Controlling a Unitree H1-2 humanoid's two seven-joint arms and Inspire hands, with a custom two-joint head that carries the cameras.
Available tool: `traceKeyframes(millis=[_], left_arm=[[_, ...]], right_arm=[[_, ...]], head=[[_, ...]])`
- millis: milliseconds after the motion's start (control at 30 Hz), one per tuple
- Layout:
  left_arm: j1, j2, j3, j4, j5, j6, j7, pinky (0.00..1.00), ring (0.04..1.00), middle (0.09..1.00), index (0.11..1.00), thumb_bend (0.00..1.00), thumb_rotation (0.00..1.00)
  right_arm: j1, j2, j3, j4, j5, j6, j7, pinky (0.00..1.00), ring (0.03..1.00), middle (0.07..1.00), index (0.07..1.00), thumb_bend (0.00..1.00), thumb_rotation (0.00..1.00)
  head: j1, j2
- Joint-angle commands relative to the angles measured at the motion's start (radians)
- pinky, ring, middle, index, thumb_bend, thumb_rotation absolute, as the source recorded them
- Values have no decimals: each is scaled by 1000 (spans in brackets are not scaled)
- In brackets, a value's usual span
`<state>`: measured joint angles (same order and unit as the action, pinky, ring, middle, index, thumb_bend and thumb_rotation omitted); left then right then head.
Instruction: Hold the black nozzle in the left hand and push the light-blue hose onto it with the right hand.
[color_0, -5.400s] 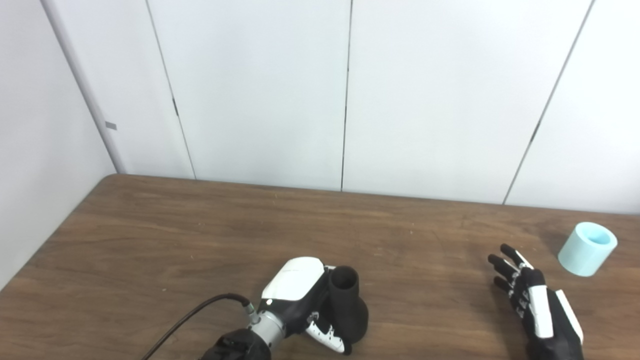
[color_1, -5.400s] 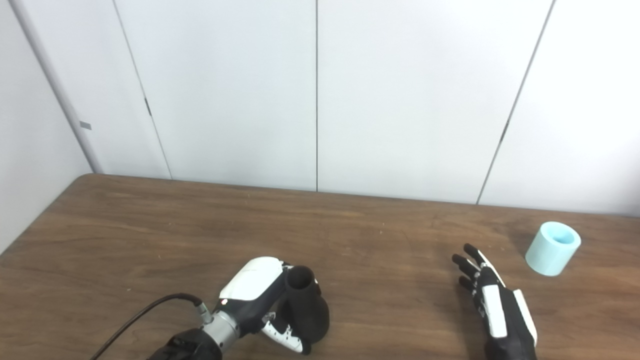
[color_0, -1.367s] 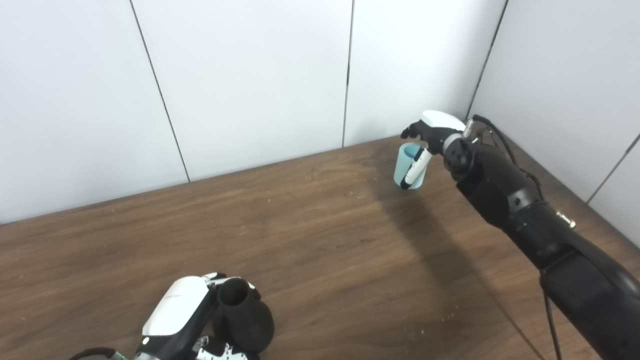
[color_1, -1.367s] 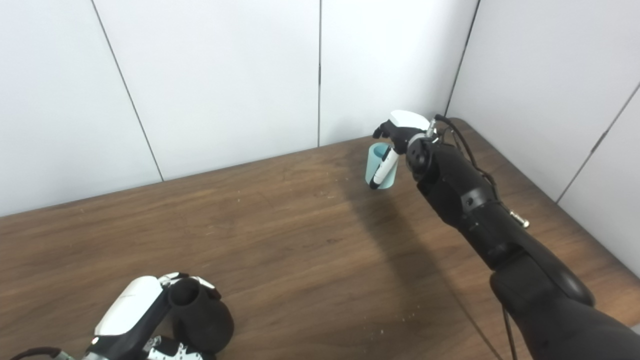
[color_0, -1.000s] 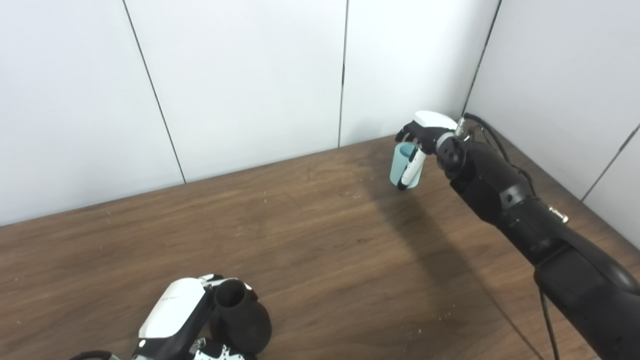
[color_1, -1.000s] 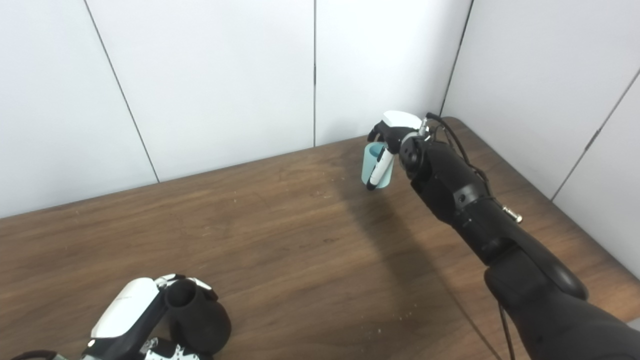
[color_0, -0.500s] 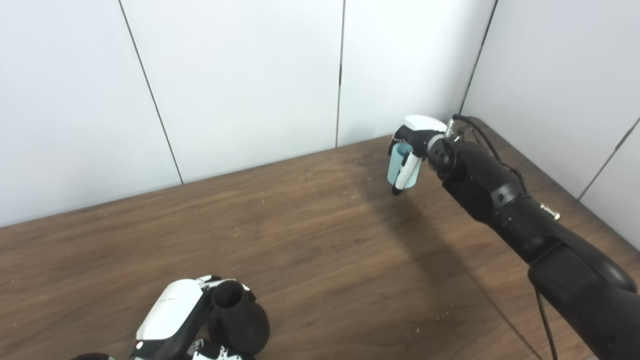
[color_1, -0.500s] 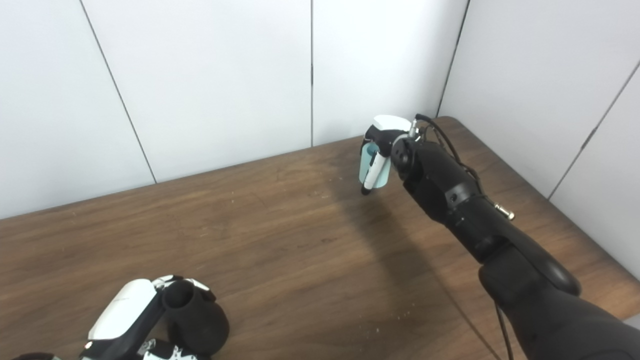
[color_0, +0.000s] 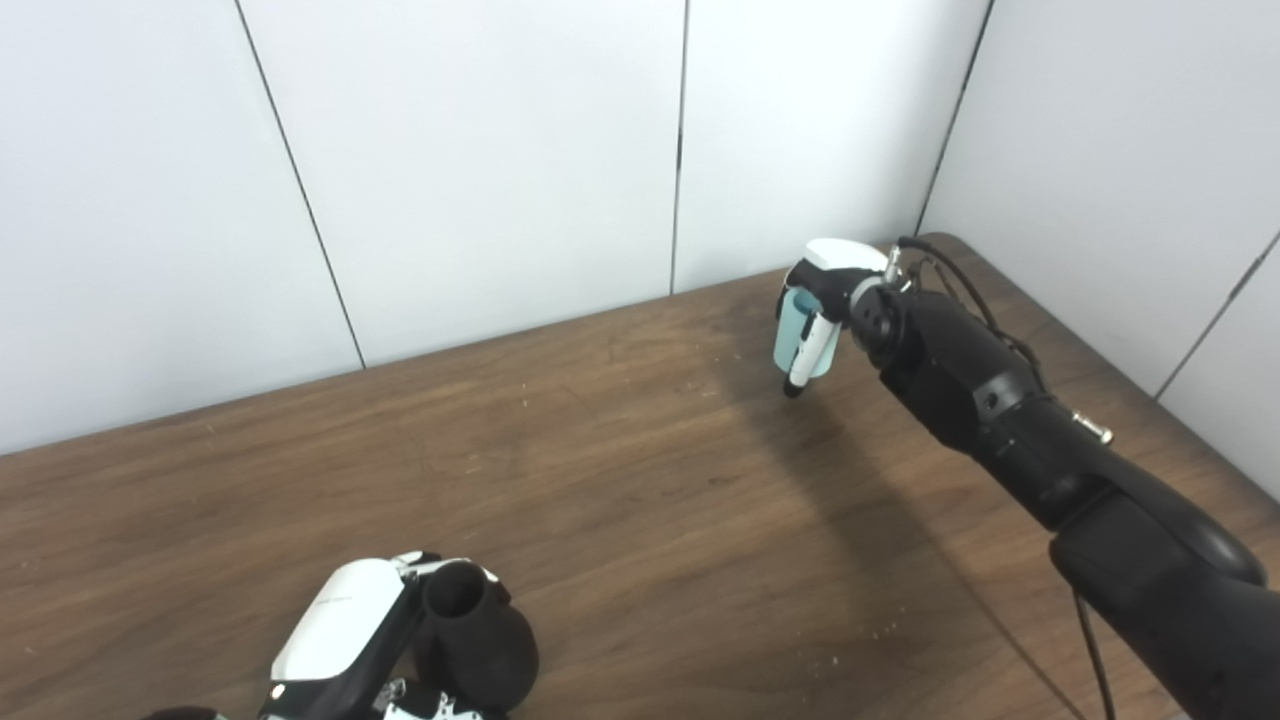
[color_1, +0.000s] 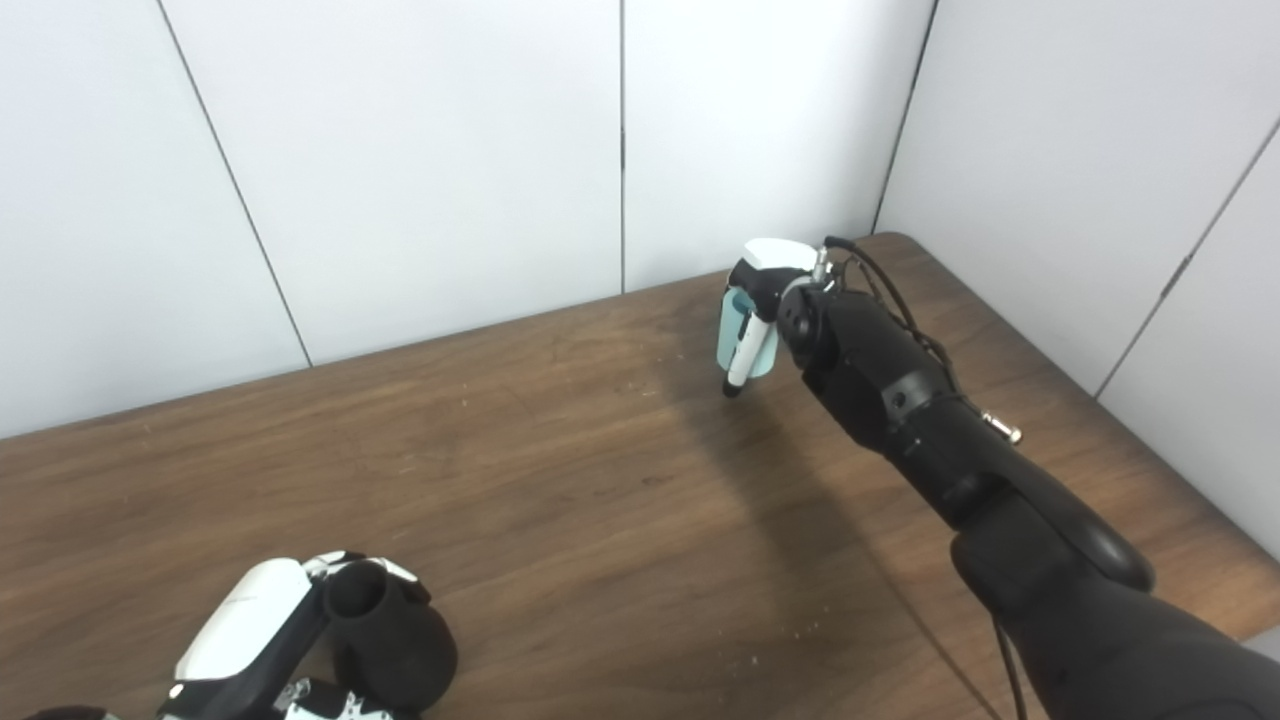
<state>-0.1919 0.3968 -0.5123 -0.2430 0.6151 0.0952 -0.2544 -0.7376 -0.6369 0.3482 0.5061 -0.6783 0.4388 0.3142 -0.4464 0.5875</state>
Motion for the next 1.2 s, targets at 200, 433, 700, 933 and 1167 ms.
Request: traceKeyframes(millis=[200, 433, 700, 933, 1167], left_arm=[[87, 54, -42, 84, 22, 30, -117, 837, 602, 515, 463, 521, 0], [87, 55, -46, 79, 29, 34, -121, 837, 607, 517, 463, 521, 0], [91, 53, -52, 63, 37, 46, -127, 837, 608, 518, 463, 521, 0], [88, 39, -58, 54, 39, 58, -132, 842, 614, 521, 461, 520, 0], [92, 24, -65, 50, 49, 76, -132, 845, 615, 520, 463, 521, 0]], right_arm=[[-39, -35, -1, -24, -34, -32, -28, 516, 563, 642, 631, 789, 0], [-37, -39, 5, -22, -60, -56, -58, 442, 436, 496, 523, 527, 0], [-4, -39, -74, -105, -42, -35, -107, 332, 439, 489, 478, 503, 0], [25, -39, -118, -183, -32, -43, -107, 337, 444, 485, 464, 503, 0], [64, -41, -137, -311, -8, -50, -73, 336, 433, 489, 466, 503, 0]], head=[[2, 3], [18, 3], [52, 3], [101, 2], [227, 22]])
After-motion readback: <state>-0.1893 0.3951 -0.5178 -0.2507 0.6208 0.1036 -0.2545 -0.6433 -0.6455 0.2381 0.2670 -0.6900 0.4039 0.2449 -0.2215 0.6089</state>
